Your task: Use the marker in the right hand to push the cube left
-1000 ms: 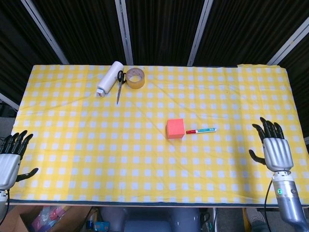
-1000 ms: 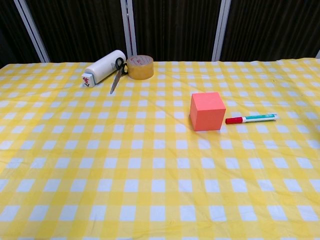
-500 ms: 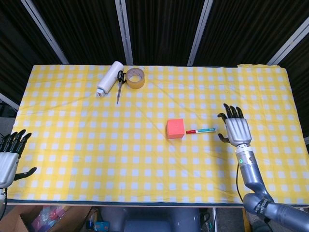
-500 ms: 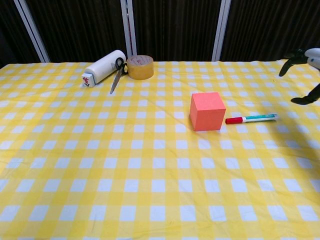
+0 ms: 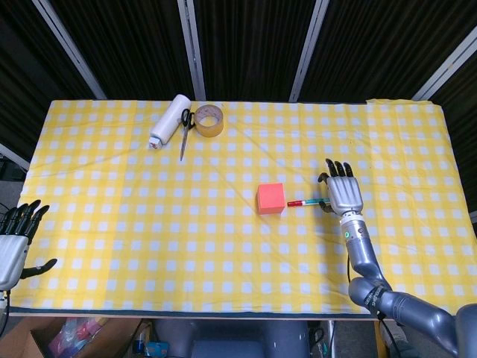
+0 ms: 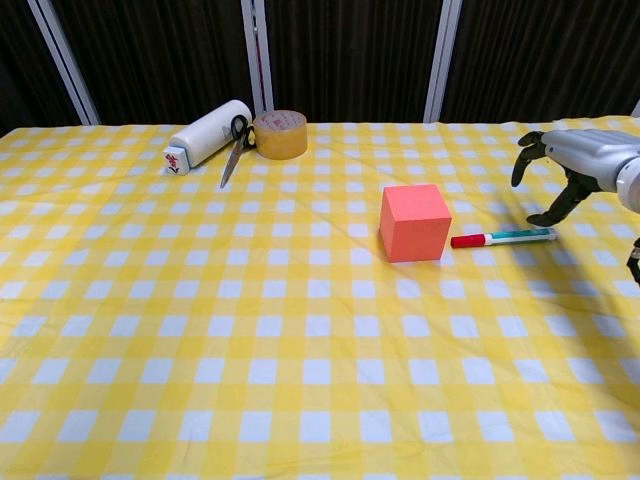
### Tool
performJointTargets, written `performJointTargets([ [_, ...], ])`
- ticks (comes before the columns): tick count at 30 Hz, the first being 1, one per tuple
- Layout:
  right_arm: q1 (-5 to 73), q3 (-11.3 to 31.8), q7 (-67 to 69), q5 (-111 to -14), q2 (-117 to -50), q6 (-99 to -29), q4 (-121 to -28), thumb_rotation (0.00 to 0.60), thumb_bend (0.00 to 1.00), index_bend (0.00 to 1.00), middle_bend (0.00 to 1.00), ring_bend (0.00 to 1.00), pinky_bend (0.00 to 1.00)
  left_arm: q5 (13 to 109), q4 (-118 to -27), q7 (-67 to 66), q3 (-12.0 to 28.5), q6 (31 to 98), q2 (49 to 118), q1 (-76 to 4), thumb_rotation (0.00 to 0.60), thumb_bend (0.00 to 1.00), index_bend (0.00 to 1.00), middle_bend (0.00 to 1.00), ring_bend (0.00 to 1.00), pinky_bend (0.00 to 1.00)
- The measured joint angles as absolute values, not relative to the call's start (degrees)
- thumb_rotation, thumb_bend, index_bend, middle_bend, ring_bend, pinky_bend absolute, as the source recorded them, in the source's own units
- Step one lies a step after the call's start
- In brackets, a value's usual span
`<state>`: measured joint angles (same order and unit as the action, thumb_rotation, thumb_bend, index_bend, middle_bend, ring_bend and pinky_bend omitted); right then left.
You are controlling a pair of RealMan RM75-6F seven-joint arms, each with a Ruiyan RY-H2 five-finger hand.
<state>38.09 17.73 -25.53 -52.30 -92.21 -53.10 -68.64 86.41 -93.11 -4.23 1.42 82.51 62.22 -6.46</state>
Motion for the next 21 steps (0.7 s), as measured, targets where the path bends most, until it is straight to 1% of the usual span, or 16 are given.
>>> performJointTargets([
  [8, 39.0, 16.9, -24.7, -50.3, -94.3, -50.7, -63.9, 0.6, 0.33, 0.37, 0.07, 0.0, 0.0, 86.3, -93.2, -3.9, 1.4, 82.2, 62.1, -6.6, 0.6, 0.0, 0.0, 0.0, 0.0, 0.0],
  [21, 39.9, 16.3, -22.8, -48.7, -96.4, -48.2, -59.3, 0.6, 0.33, 0.37, 0.07, 0.0, 0.0, 86.2, -93.5, -4.2, 1.3, 82.0, 62.1, -6.8, 0.6, 0.0, 0.0, 0.0, 0.0, 0.0],
])
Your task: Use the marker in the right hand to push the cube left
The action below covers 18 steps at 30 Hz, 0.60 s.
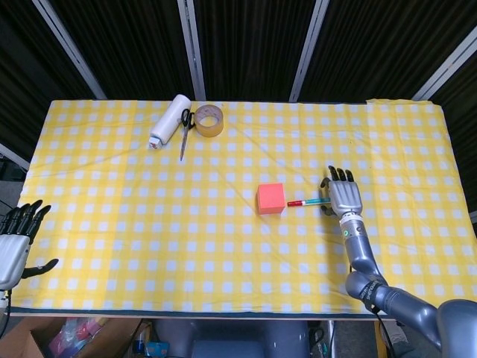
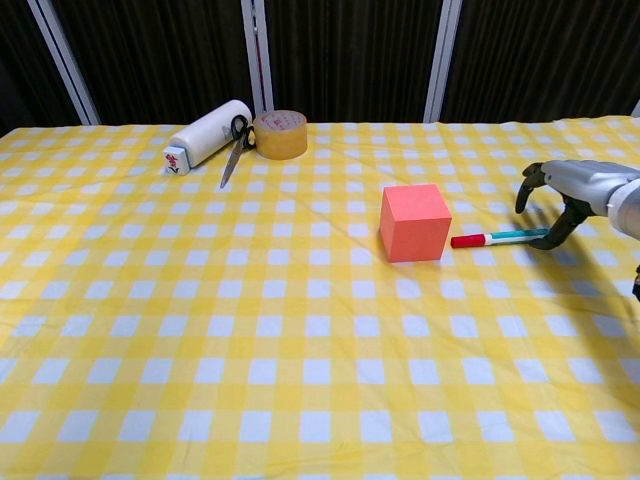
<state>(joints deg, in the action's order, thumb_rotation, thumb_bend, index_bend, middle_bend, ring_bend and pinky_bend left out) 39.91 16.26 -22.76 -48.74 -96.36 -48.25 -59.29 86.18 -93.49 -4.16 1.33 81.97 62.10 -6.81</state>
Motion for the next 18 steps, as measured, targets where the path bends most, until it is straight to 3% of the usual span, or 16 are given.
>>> performJointTargets([
  [6, 40.5, 16.4, -22.4, -48.1, -97.5, -47.6, -57.1, 0.6, 0.33, 0.38, 0.07, 0.0, 0.0, 86.1, -93.5, -4.1, 1.4, 82.0, 62.1, -6.9, 0.6, 0.0, 0.0, 0.0, 0.0, 0.0],
  [18, 41.3, 16.3, -21.0, -48.5, -99.5, -46.8, -54.5, 0.6, 0.39, 0.57, 0.14, 0.0, 0.0, 86.0, -93.5, -3.7, 1.4, 81.9, 62.1, -7.0, 0.6, 0.0, 0.0, 0.0, 0.0, 0.0],
])
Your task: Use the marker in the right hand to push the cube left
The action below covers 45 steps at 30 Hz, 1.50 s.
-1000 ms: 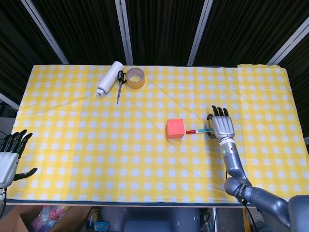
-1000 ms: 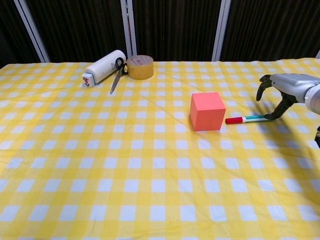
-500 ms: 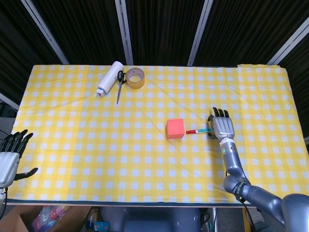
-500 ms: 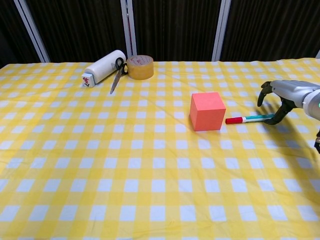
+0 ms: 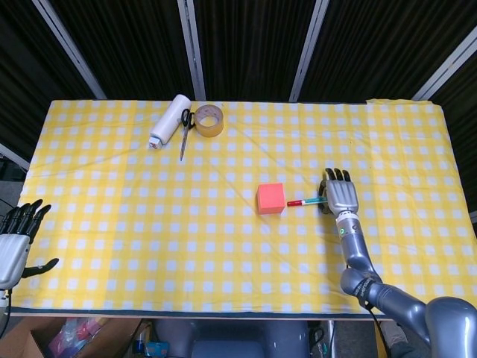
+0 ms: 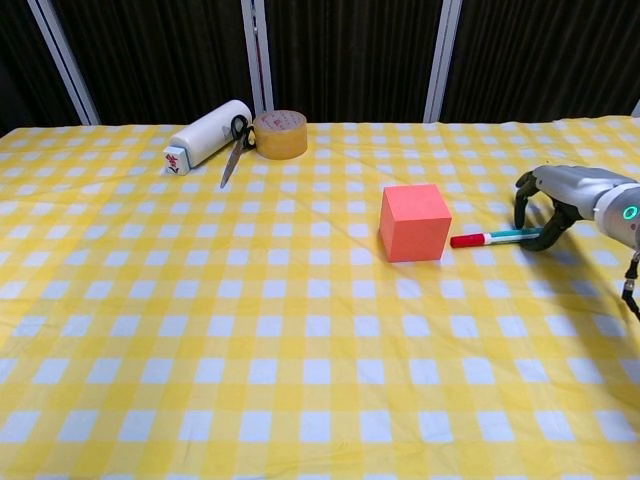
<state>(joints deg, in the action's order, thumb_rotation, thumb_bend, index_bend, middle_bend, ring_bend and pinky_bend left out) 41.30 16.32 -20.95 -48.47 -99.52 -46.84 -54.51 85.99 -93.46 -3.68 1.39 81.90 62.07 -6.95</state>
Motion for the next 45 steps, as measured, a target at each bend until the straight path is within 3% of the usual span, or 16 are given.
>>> performJointTargets([
  [16, 41.5, 16.4, -18.3, -51.2, -100.6, -48.0, -53.4, 0.6, 0.46, 0.63, 0.17, 0.01, 0.0, 86.0, -93.6, -3.0, 1.3, 81.7, 61.9, -7.1, 0.6, 0.0, 0.0, 0.0, 0.0, 0.0],
  [33, 39.3, 17.3, -20.3, -51.8, -91.3, -52.8, -65.7, 0.6, 0.48, 0.63, 0.17, 0.02, 0.0, 85.9, -94.0, -3.2, 1.1, 81.6, 61.8, -7.1, 0.6, 0.0, 0.0, 0.0, 0.0, 0.0],
  [45, 38.6, 15.9, -19.2, -51.5, -89.4, -50.8, -67.8, 0.6, 0.48, 0.63, 0.17, 0.02, 0.0, 86.0, -94.2, -2.7, 1.1, 81.6, 61.6, -7.1, 0.6, 0.0, 0.0, 0.0, 0.0, 0.0],
])
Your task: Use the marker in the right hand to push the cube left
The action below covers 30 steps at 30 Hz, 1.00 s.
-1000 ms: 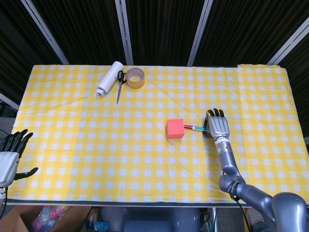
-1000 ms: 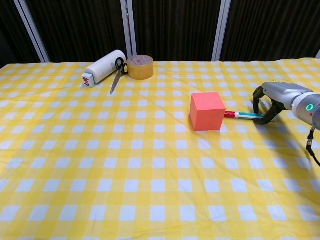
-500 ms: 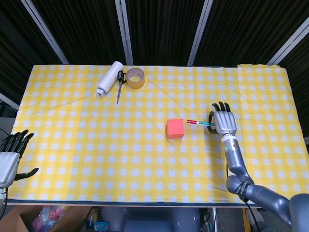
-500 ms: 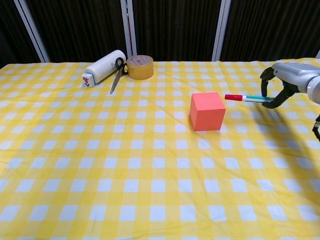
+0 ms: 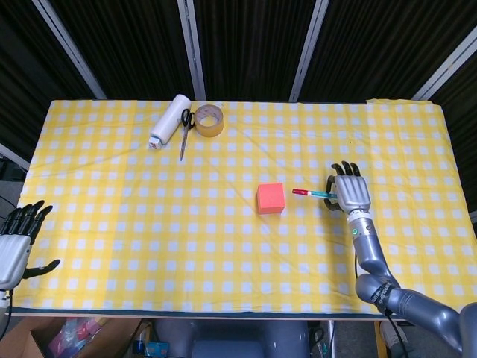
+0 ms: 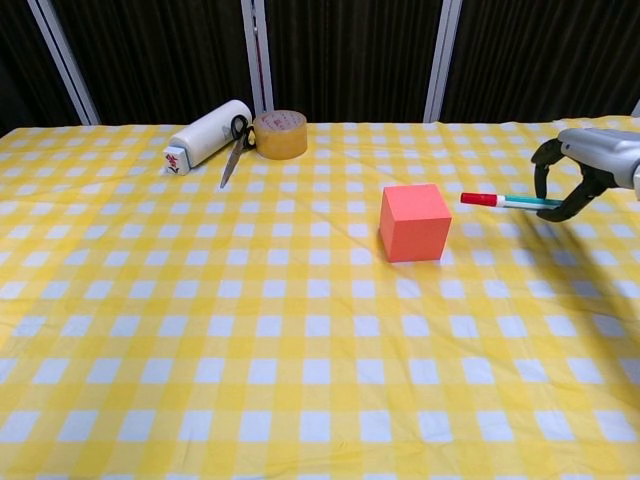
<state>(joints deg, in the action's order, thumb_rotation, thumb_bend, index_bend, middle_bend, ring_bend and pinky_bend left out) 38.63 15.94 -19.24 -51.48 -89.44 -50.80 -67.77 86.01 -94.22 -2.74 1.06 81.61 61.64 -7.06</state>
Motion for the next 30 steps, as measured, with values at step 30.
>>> performJointTargets([
  [30, 43.6, 15.2, -14.7, -54.3, -94.9, -45.3, -63.8, 0.6, 0.48, 0.63, 0.18, 0.03, 0.0, 85.3, -94.8, -1.9, 0.9, 80.1, 61.2, -7.6, 0.6, 0.0, 0.0, 0.0, 0.0, 0.0],
])
